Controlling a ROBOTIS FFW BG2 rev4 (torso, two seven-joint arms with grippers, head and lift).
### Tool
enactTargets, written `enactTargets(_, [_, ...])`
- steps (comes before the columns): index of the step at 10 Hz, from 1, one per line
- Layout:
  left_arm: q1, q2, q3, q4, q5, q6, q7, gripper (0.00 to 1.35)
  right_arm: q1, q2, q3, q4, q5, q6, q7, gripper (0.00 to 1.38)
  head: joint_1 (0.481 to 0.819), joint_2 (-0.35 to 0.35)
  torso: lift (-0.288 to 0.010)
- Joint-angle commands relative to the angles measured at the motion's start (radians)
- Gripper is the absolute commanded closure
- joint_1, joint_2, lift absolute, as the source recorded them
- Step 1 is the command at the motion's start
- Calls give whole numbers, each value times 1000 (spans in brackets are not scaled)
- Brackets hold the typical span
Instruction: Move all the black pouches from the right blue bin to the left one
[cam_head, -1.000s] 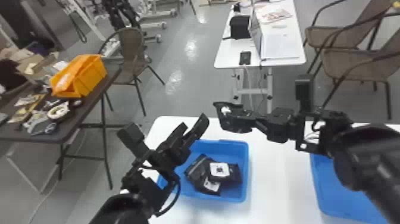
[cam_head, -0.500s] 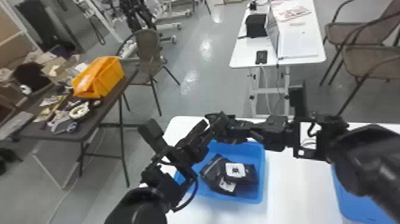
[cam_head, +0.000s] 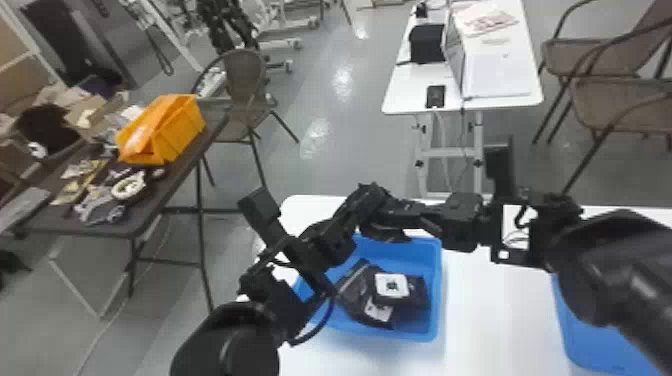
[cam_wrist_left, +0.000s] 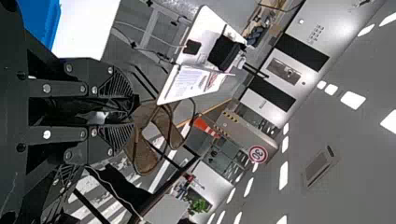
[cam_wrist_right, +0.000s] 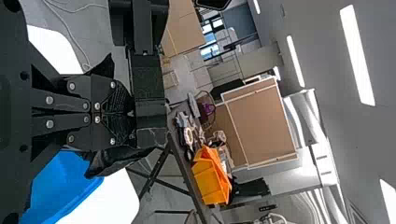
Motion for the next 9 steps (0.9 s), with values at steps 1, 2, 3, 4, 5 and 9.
enactTargets(1, [11, -25, 11, -5, -3, -24, 2, 1216, -2, 2, -8, 15, 0, -15, -2, 1271, 695, 335, 10])
enactTargets(2, [18, -39, 20, -13, -20, -36, 3, 1216, -4, 2, -15, 26, 2, -21, -2, 1271, 695, 335, 10])
enactTargets(3, [27, -41, 20, -22, -43, -66, 11, 1216, -4, 3, -24, 37, 0, -32, -5, 1268, 695, 335, 10])
enactTargets(4, [33, -39, 20, -28, -61, -90, 15, 1216, -4, 3, -30, 48, 0, -36, -12, 1199, 695, 337, 10])
enactTargets(5, [41, -39, 21, -28, -69, -113, 20, 1216, -2, 5, -39, 69, -3, -53, -17, 739, 695, 337, 10])
enactTargets(9, [76, -44, 26, -32, -136, -217, 51, 1216, 58, -4, -133, 63, 22, -65, -52, 119, 695, 337, 10])
